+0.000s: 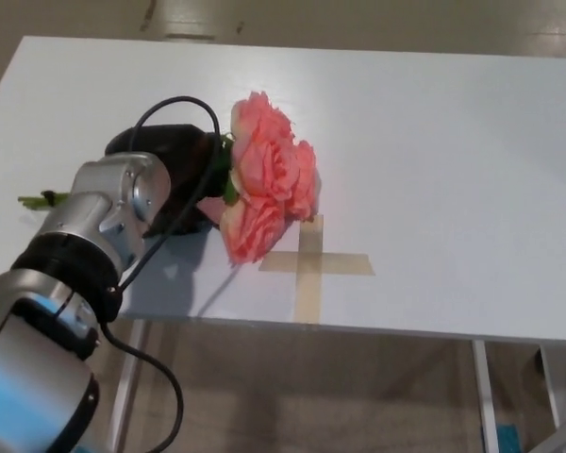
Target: Use the left hand to pick up the rose and passes it to a human.
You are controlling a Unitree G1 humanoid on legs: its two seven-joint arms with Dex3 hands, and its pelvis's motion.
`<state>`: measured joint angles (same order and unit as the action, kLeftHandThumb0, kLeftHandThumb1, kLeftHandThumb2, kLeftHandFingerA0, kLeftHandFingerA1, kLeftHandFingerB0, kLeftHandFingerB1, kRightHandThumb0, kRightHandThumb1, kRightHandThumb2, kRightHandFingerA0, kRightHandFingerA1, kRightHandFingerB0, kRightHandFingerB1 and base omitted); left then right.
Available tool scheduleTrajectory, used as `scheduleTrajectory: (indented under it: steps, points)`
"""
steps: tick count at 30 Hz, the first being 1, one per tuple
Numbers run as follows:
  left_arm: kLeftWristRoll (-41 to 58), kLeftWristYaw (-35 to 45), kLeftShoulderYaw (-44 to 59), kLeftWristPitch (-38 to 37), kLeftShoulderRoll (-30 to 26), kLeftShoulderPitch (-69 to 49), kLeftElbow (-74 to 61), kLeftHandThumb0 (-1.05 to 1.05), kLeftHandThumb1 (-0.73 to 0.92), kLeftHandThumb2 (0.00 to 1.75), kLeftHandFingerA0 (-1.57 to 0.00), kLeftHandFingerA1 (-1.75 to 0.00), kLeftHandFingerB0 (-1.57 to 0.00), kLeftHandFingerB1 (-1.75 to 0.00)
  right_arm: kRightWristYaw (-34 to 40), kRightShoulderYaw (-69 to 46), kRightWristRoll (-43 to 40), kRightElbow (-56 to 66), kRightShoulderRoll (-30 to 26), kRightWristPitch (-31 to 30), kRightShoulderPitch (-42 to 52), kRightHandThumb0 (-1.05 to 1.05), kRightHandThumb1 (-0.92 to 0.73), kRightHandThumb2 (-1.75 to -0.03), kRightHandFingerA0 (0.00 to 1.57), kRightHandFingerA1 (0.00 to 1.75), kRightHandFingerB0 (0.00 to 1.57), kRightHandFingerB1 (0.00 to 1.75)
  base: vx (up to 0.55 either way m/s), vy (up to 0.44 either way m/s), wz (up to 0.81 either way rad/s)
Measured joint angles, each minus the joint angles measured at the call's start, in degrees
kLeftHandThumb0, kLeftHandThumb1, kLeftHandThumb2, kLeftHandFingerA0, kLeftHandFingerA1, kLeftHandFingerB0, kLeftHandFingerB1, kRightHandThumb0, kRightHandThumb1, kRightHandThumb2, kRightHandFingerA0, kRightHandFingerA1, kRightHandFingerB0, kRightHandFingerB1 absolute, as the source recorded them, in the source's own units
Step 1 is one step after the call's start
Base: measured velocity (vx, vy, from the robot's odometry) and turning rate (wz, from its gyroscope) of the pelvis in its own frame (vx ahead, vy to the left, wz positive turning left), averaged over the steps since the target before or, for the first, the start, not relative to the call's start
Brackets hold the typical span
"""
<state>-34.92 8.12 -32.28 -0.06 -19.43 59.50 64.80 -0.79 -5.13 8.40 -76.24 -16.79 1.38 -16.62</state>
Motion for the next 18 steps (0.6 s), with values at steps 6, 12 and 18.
scheduleTrajectory:
  steps: [6,12,18]
  points:
    - [-0.51,-0.5,-0.23,-0.72,-0.18,-0.21,0.35,-0.19,0.79,0.64,-0.85,-0.53,-0.43,-0.38,-0.07,-0.15,-0.05,-0.04,0.0,0.0,-0.2,-0.35,-0.62,-0.58,0.68,0.46,0.56,0.43,0.0,0.0,0.0]
    - [-0.85,-0.94,-0.57,-1.6,-0.23,-0.49,0.08,-0.21,0.79,0.65,-0.98,-0.61,-0.49,-0.4,-0.15,-0.1,-0.03,-0.02,-0.15,0.04,-0.12,-0.35,-0.62,-0.58,0.68,0.46,0.56,0.43,0.0,0.0,0.0]
    - [-1.47,-1.59,-0.69,-2.93,-0.93,-0.51,-1.46,-0.21,0.76,0.62,-0.93,-0.76,-0.55,-0.41,-0.41,-0.17,-0.04,-0.06,-0.66,0.04,-0.3,-0.35,-0.62,-0.57,0.69,0.46,0.55,0.41,0.0,0.0,0.0]
